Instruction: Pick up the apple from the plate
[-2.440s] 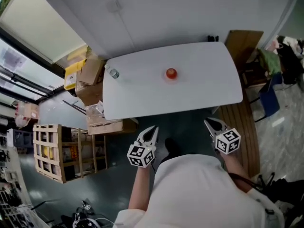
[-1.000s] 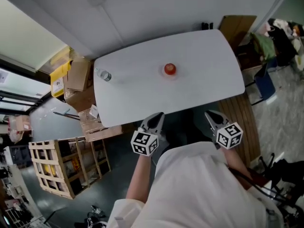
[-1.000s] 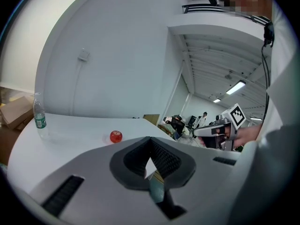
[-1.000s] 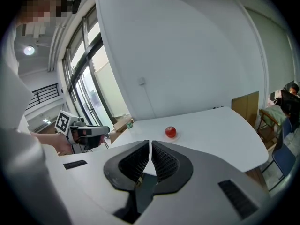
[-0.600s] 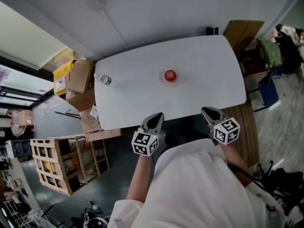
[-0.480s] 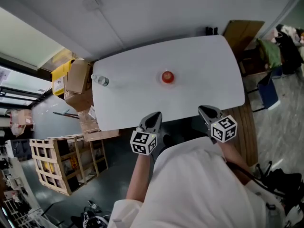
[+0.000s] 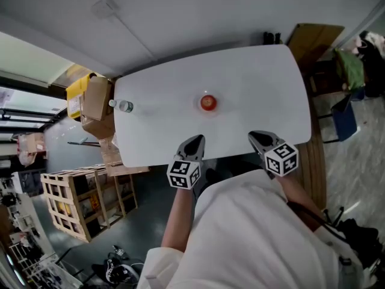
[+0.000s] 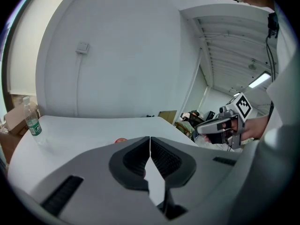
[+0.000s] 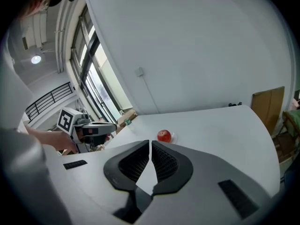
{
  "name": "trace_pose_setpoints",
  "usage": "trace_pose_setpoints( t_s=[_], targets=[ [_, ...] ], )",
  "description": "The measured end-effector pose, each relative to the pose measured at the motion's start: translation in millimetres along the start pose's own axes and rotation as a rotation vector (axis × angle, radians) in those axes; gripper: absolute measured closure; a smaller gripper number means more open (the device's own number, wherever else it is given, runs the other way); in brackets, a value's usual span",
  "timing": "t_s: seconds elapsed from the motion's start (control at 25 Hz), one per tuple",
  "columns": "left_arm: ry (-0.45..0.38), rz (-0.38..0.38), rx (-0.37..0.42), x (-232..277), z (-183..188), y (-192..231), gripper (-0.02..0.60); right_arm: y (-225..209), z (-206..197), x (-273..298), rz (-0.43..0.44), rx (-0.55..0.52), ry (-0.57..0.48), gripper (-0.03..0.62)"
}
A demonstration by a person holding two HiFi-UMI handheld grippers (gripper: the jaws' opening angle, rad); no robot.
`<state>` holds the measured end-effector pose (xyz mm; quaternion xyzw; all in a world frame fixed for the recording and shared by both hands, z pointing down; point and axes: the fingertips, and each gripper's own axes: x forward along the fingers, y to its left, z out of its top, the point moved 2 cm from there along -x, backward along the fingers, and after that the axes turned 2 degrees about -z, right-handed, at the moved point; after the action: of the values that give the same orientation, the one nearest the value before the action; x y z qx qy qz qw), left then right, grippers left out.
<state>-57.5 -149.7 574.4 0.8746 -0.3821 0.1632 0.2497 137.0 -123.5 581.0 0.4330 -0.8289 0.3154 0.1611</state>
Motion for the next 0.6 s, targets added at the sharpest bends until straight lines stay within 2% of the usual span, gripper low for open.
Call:
trace_pose_setpoints(
  t_s=[0.24,0.6],
  targets=[
    [0.033,0.018,0.011,32.7,5.7,1.0,0.549,-24.1,-1.8,-0.5,0.022,0.007,0.023,0.556],
    [0.126,0.016,0.042,74.1,2.2,11.8,0.511,-42.4,-11.4,3.6,0.031,0.068,0.056,0.556]
  ],
)
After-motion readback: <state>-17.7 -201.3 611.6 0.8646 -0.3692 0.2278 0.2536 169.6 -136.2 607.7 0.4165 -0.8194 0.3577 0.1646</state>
